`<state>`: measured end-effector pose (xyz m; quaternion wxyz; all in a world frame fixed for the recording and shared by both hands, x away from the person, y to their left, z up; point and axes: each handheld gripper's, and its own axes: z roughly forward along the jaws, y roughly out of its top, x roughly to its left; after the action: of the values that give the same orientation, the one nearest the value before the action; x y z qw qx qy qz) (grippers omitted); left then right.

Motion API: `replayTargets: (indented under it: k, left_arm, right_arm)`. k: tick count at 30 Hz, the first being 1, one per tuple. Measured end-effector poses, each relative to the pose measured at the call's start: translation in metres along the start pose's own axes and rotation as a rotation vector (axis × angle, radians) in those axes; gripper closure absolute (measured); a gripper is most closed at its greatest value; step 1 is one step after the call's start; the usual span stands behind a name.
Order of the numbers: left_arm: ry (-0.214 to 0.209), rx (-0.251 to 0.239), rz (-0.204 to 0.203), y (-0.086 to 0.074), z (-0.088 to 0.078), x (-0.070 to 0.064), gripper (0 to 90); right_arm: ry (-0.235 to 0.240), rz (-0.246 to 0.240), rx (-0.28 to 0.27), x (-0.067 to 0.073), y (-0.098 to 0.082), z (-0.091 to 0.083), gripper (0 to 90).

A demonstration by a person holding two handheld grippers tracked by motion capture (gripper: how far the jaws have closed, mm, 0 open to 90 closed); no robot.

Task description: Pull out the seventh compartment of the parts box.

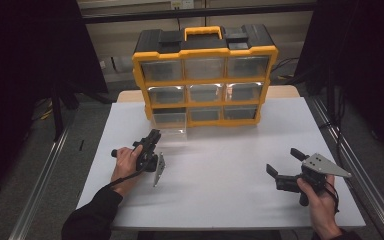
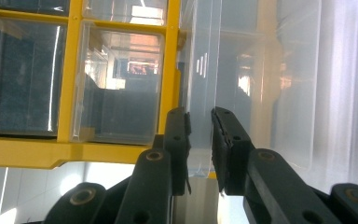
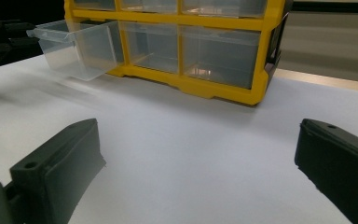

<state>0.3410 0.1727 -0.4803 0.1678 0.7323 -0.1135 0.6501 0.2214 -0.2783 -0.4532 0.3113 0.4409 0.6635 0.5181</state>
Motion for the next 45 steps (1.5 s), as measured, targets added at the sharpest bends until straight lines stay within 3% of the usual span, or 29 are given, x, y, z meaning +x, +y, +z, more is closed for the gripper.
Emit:
replayTargets:
  k: [3,4,9,10,11,12,14,15,17,18,23,25,28,29,30,32,35,36,38,40,41,44,45]
  left_arm:
    - [0.007,-0.011,0.010,0.000,0.000,0.000,77.1]
    - [0.000,-0.004,-0.010,0.001,0.000,0.000,76.9]
    - [0.003,-0.010,-0.033,0.001,0.001,-0.001,73.6]
    - [0.012,-0.057,-0.092,0.001,0.004,-0.005,71.8]
    - [-0.003,-0.022,-0.068,0.001,0.002,-0.002,69.9]
    - [-0.007,-0.005,-0.068,0.001,0.001,-0.001,68.0]
    - [-0.016,-0.011,-0.090,0.000,0.003,-0.003,63.2]
    - [-0.018,0.005,-0.078,0.001,0.002,-0.002,61.8]
    - [-0.010,-0.017,-0.135,0.001,0.005,-0.005,56.2]
    - [-0.027,-0.004,-0.134,0.000,0.004,-0.004,54.4]
    - [-0.022,0.008,-0.141,0.001,0.004,-0.003,43.1]
    - [-0.026,-0.009,-0.179,0.001,0.006,-0.006,39.3]
    - [-0.034,0.004,-0.163,0.001,0.006,-0.005,33.5]
    - [-0.030,-0.009,-0.214,0.002,0.007,-0.007,32.0]
    - [-0.031,-0.007,-0.227,0.002,0.007,-0.007,29.4]
    - [-0.025,-0.011,-0.211,0.002,0.007,-0.006,26.3]
    - [-0.027,-0.021,-0.219,0.002,0.008,-0.006,20.2]
    - [-0.027,-0.016,-0.245,0.003,0.006,-0.007,19.9]
    - [-0.027,-0.022,-0.252,0.003,0.007,-0.006,17.3]
    - [-0.031,-0.010,-0.307,0.003,0.006,-0.002,13.5]
    - [-0.031,-0.010,-0.307,0.003,0.006,-0.002,11.5]
    - [-0.033,0.013,-0.412,0.000,0.007,0.003,8.7]
    - [-0.027,0.016,-0.408,-0.001,0.007,0.005,8.5]
  right_arm:
    - [0.000,0.000,0.000,0.000,0.000,0.000,0.1]
    - [0.000,0.000,0.000,0.000,0.000,0.000,0.1]
    - [-0.001,0.000,0.000,0.000,0.000,0.000,0.1]
    - [0.001,-0.005,0.000,0.000,0.000,0.000,0.1]
    - [0.002,-0.002,0.000,0.000,0.000,0.000,0.1]
    - [0.001,-0.002,-0.001,0.000,0.000,0.000,0.1]
    - [0.002,0.000,0.000,0.000,0.000,0.000,0.1]
    - [0.002,0.000,0.000,0.000,0.000,0.000,0.1]
    - [0.005,-0.002,0.003,0.000,0.000,0.000,0.1]
    - [0.005,-0.005,0.001,0.000,0.000,0.000,0.1]
    - [0.002,-0.001,0.001,0.000,0.000,0.000,0.1]
    - [0.002,0.000,0.001,0.000,0.000,0.000,0.1]
    - [0.003,-0.001,0.001,0.000,0.000,0.000,0.1]
    - [0.004,-0.002,0.002,0.000,0.000,0.000,0.1]
    - [0.006,0.000,0.003,0.000,0.000,0.000,0.1]
    - [0.007,-0.004,0.002,0.000,0.000,0.000,0.1]
    - [0.007,-0.004,0.002,0.000,0.000,0.000,0.1]
    - [0.007,-0.004,0.002,0.000,0.000,0.000,0.1]
    - [0.007,-0.003,0.003,0.000,0.000,0.000,0.2]
    - [0.008,-0.002,0.004,0.000,0.000,0.000,0.3]
    - [0.008,-0.002,0.004,0.000,0.000,0.000,0.3]
    - [0.007,-0.001,0.003,0.000,0.000,0.001,0.3]
    - [0.011,-0.002,0.005,0.000,0.000,0.000,0.3]
